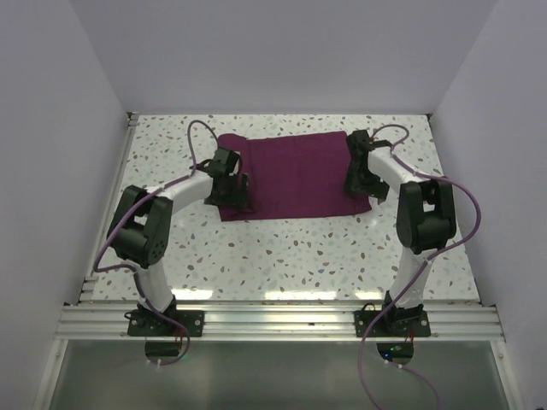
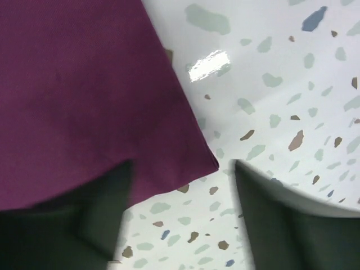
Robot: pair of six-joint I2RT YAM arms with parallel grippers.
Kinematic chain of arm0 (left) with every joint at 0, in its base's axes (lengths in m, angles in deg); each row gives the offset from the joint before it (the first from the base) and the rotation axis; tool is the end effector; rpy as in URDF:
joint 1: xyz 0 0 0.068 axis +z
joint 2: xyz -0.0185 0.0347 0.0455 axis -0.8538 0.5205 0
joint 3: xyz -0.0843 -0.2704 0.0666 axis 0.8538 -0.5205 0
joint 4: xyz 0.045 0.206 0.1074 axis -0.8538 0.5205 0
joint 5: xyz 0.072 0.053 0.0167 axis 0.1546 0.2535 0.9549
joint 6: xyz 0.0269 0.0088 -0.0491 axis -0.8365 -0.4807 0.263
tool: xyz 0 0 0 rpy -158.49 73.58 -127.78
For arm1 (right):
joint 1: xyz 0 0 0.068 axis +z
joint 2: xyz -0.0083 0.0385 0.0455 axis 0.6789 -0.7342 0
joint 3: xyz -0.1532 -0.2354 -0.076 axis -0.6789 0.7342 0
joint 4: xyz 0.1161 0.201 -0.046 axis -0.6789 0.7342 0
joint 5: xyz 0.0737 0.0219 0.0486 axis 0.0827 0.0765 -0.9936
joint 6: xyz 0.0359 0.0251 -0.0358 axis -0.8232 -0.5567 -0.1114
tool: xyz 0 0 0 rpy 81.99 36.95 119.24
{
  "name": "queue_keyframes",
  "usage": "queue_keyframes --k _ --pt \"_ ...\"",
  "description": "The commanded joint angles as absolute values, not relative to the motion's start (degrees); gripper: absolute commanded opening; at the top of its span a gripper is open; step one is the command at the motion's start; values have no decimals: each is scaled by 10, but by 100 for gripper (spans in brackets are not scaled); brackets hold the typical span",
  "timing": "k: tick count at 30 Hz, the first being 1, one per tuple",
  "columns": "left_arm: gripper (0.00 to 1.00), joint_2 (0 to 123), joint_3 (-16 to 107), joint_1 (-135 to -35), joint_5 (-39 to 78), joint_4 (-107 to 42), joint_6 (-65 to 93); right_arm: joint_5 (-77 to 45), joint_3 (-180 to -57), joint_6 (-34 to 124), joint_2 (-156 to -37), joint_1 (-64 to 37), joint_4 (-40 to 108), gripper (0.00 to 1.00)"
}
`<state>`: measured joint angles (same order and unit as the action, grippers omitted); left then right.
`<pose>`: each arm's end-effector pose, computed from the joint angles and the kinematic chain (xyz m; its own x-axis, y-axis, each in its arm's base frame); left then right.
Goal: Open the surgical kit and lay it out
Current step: Open the surgical kit at the center of the board.
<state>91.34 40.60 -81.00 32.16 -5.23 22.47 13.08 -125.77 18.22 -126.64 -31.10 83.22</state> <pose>0.3288 -0.1319 0.1993 -0.8914 -0.0094 -0.4531 0.0373 0.9949 -0.0941 0.3618 0.0596 0.2198 -0.8578 0.3478 -0.3784 0.4375 0.8805 -0.1824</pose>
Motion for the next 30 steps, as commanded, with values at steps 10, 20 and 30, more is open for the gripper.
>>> queue_keyframes --k 10,20,30 --pt "89 956 559 -907 385 25 206 184 -1286 179 -1184 -327 860 97" --pt "66 1027 567 -928 409 32 234 187 -1259 196 -1146 -327 871 96" --pt "0 1003 616 -922 443 71 234 179 -1294 203 -1166 -327 878 86"
